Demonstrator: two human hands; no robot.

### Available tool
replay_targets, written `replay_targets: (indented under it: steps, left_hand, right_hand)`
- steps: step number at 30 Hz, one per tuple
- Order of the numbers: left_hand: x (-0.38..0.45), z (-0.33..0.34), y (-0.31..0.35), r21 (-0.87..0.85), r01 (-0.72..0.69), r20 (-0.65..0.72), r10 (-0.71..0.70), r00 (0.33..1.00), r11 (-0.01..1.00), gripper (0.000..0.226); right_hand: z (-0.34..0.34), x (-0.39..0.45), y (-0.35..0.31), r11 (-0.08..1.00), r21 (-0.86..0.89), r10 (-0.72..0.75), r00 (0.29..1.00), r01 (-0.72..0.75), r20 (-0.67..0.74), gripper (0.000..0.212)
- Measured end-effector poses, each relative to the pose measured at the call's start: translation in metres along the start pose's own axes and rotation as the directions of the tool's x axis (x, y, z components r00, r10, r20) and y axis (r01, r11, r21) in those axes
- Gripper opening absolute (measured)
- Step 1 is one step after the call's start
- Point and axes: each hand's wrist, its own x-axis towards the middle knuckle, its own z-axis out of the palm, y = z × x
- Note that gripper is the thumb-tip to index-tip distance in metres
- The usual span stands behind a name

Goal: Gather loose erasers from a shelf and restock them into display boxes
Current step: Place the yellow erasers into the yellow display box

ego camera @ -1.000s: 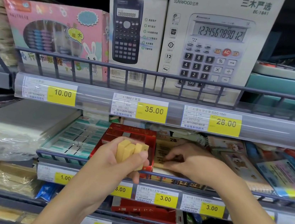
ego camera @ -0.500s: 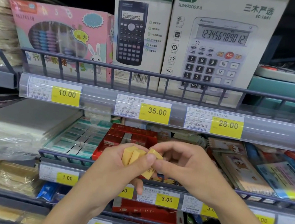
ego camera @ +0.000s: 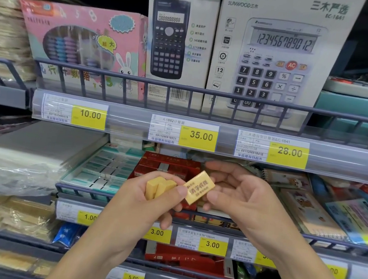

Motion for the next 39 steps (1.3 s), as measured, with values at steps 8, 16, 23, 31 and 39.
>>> replay_targets:
  steps: [8,16,23,31,39]
  left_hand:
    - [0.002,0.003,0.000,0.001,0.028,0.007,-0.028,1.000,1.000,0.028]
    - [0.009,0.009,0.001,0.017,0.037,0.016,-0.037,0.999,0.999,0.032]
    - [0.015,0.004,-0.002,-0.045,0.093,-0.095,-0.097,0.991,0.995,0.032]
    - [0.017,0.006,-0.002,-0.042,0.112,-0.092,-0.115,0.989,0.993,0.024]
    - [0.014,0.009,0.001,-0.027,0.123,-0.094,-0.125,0.988,0.992,0.040]
  right_hand:
    - [-0.006,-0.006,-0.007,0.667,-0.709,-0.253,0.965,0.229,0.074,0.043]
    - [-0.021,-0.006,-0.024,0.642,-0.734,-0.208,0.972,0.222,0.112,0.031]
    - [-0.053,-0.003,-0.019,0.429,-0.877,0.125,0.976,-0.214,-0.177,0.020]
    - [-0.056,0.015,0.000,0.425,-0.898,0.259,0.966,-0.112,0.002,0.015]
    - [-0.064,0.031,0.003,0.434,-0.901,0.336,0.927,0.004,0.166,0.020]
